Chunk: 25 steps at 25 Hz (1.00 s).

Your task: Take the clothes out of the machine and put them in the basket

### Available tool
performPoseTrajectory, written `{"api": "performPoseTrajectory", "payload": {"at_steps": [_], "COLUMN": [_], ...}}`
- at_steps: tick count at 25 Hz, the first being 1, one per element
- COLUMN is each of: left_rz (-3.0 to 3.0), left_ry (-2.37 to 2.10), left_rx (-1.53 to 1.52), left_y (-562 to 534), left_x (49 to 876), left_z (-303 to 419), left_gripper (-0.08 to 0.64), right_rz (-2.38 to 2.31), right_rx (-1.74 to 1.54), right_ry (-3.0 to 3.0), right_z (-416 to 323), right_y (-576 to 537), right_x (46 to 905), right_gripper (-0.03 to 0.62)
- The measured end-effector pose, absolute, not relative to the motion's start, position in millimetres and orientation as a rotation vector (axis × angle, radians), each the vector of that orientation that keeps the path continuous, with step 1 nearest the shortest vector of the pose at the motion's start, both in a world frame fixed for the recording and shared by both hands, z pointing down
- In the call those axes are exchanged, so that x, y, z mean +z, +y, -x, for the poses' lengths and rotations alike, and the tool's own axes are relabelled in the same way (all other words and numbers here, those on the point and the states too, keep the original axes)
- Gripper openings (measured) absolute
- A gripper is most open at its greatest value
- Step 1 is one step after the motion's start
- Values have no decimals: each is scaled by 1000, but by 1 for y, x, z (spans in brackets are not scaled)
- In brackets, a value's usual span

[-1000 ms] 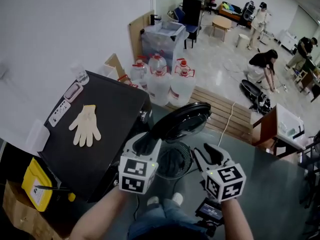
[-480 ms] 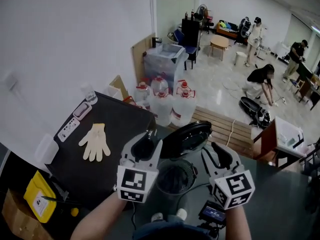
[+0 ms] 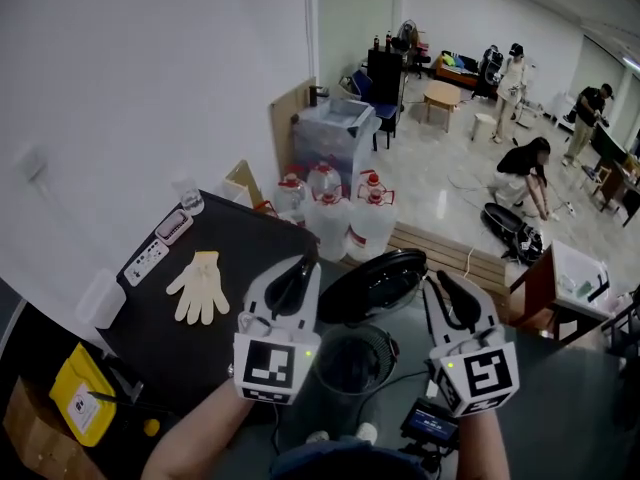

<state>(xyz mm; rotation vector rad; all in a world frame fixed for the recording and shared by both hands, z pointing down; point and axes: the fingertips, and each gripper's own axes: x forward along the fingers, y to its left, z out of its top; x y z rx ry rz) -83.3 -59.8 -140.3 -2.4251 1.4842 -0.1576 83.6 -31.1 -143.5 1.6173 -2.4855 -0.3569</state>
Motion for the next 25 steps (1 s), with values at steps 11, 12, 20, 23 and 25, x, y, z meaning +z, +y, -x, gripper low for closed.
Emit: {"api": "performPoseTrajectory", "payload": {"at_steps": [11, 12, 20, 23, 25], "left_rz": [2390, 2389, 2372, 2377, 2378], "left_ry": [1473, 1473, 1461, 1459, 1459], "left_rx": [-61, -63, -28, -50, -56], "left_y": [-62, -62, -65, -67, -67], "left_x": [-164, -164, -173, -172, -171], "left_z": [89, 89, 86, 86, 86], "left_gripper": [2, 2, 3, 3, 3], "right_rz": [-1658, -1660, -1676, -1687, -1693], "right_rx": [-456, -456, -463, -432, -425], "right_ry": [-2473, -2468, -2452, -2432, -2430], "right_z": [-84, -84, -84, -87, -89], "right_y": [-30, -31, -33, -33, -32], "right_x": [-165, -165, -167, -165, -165], "right_gripper": [3, 3, 3, 3, 3]}}
